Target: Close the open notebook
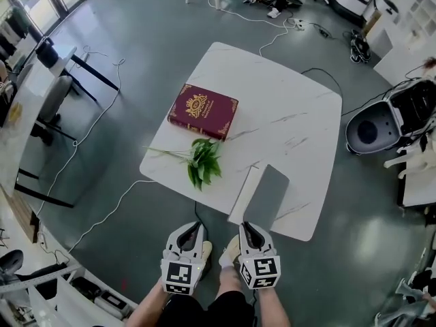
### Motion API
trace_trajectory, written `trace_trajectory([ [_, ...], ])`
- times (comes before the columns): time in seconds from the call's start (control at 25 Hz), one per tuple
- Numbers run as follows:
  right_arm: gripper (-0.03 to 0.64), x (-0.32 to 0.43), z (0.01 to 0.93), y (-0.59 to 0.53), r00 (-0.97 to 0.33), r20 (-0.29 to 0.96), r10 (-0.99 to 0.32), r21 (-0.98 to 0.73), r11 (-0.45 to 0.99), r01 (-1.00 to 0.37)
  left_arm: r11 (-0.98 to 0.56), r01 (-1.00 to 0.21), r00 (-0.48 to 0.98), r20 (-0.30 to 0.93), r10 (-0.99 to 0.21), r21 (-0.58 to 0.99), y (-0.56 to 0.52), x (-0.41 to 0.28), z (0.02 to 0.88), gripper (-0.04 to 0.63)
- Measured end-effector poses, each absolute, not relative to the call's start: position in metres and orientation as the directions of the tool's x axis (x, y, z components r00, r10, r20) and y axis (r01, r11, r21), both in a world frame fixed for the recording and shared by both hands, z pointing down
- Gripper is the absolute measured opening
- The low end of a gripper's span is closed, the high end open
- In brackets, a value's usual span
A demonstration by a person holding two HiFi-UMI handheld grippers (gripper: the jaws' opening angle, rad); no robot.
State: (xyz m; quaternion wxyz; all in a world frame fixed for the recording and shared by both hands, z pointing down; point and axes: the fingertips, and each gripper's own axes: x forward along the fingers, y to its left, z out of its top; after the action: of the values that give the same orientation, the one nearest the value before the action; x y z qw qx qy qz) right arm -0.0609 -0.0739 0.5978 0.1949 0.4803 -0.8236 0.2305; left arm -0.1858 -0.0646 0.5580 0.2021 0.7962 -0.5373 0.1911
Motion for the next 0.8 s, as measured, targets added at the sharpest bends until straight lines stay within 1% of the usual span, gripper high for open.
trace_trajectory([
  [0.36,0.049,-0.076,0.628,-0.082,-0.479,0.585,-0.654,-0.191,0.462,-0.866,-0.305,-0.943,0.326,0.544,-0.773,0.132,-0.072,-0.197,0.581,0.025],
  [0.8,0.051,-0.085,0.661,-0.089,-0.474,0.637,-0.608,-0.202,0.463,-0.863,-0.269,-0.950,0.309,0.579,-0.755,0.156,-0.078,-0.210,0.609,0.025],
])
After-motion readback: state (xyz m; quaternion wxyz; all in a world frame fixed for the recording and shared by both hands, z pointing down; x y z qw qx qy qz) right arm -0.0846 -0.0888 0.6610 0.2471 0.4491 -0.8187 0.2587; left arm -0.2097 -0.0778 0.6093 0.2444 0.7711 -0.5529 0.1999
